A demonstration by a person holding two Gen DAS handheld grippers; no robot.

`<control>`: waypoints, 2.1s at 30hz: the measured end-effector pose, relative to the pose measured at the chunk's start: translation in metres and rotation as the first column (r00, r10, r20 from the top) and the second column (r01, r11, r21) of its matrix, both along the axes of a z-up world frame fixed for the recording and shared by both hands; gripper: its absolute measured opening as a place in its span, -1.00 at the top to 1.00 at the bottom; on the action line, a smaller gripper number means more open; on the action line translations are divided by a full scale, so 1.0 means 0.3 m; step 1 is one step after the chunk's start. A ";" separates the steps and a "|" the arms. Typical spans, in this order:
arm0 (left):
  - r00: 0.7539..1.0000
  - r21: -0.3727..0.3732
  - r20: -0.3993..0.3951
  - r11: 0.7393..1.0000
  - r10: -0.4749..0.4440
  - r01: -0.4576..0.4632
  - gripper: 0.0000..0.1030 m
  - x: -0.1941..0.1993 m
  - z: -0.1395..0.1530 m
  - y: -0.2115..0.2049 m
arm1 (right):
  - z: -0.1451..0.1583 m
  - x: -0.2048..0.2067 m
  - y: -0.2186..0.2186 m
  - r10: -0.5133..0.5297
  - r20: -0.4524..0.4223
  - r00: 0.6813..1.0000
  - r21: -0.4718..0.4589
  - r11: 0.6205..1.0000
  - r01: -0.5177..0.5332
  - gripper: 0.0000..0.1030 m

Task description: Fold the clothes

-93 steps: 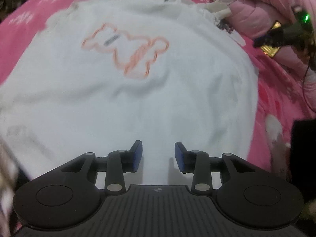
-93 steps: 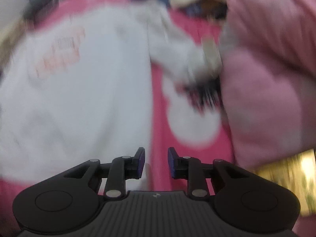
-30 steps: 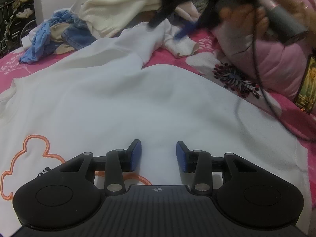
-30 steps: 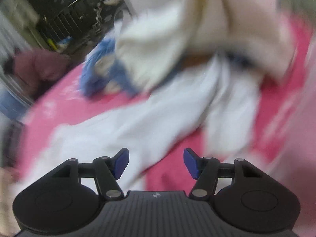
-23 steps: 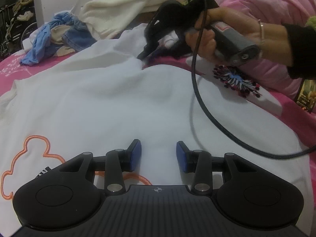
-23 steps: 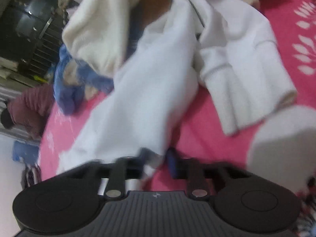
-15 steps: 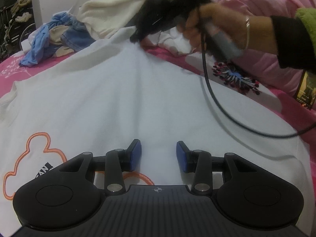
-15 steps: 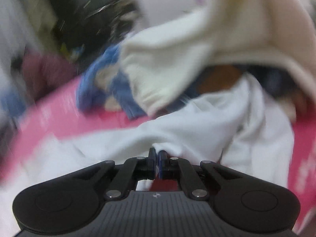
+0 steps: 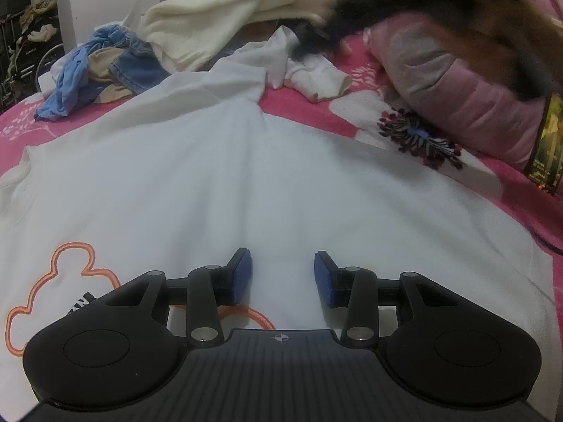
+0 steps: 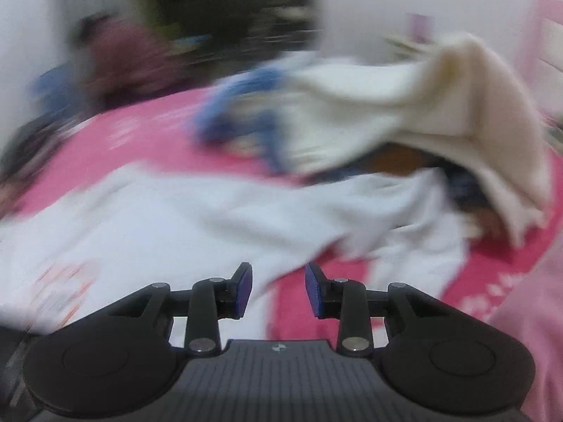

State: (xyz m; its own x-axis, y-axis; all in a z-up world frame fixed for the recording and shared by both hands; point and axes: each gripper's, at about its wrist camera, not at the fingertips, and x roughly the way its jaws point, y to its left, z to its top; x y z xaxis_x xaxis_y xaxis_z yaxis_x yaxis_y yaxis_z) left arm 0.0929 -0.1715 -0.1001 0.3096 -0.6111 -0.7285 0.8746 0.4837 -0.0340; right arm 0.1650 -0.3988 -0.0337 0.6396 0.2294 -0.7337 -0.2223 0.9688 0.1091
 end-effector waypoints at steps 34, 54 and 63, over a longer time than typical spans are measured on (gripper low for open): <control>0.943 0.179 -0.279 0.975 0.180 -0.133 0.11 -0.471 0.097 0.581 | -0.142 -0.754 0.325 0.087 -0.018 0.996 -0.069 0.994 -0.089 0.58; 0.801 0.208 -0.150 0.810 0.580 -0.548 0.08 -0.562 0.219 0.976 | -0.024 -0.681 0.682 0.575 -0.058 0.816 -0.042 0.815 -0.578 0.50; 0.722 0.218 -0.126 0.729 0.681 -0.649 0.37 -0.508 0.106 0.977 | 0.009 -0.538 0.945 0.642 -0.165 0.749 0.111 0.766 -0.633 0.49</control>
State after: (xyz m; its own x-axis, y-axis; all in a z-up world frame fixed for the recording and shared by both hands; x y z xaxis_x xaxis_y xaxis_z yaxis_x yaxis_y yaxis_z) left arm -0.0596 0.1216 -0.0684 0.4450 -0.1792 -0.8774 0.3091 0.9503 -0.0373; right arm 0.0037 -0.1152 -0.0310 0.1886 0.5711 -0.7989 -0.7579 0.6020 0.2514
